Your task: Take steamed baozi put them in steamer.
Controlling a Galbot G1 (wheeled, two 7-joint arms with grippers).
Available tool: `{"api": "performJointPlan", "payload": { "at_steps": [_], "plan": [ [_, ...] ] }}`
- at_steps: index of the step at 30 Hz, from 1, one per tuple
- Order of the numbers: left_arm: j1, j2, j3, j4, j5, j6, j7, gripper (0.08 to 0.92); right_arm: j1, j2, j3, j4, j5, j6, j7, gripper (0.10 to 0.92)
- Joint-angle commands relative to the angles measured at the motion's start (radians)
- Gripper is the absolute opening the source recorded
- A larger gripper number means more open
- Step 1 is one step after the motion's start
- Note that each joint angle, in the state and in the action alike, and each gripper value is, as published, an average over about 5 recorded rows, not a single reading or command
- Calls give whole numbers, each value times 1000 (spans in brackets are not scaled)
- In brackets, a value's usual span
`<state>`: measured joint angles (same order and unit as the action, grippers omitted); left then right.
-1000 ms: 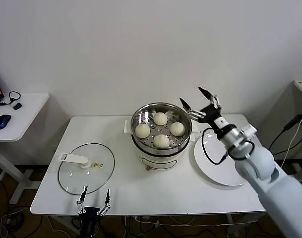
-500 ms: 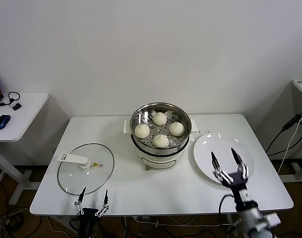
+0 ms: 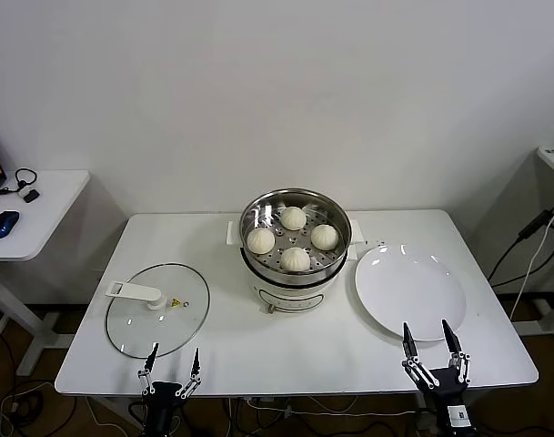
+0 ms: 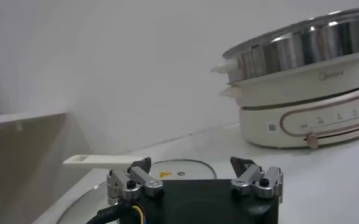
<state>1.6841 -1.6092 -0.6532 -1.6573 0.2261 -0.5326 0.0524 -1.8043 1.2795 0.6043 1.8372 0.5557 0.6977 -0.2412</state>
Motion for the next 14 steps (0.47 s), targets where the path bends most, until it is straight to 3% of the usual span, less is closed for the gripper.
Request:
{"api": "performJointPlan", "payload": {
  "at_steps": [1,14],
  "plan": [
    [0,2,1,1,2,0,0,823,-43,41,6,-27,-3,60,-13,823],
    [5,-1,2,-4,12,0,0,823,-44,33,-10,-44,18,46,-13,823]
  ]
}}
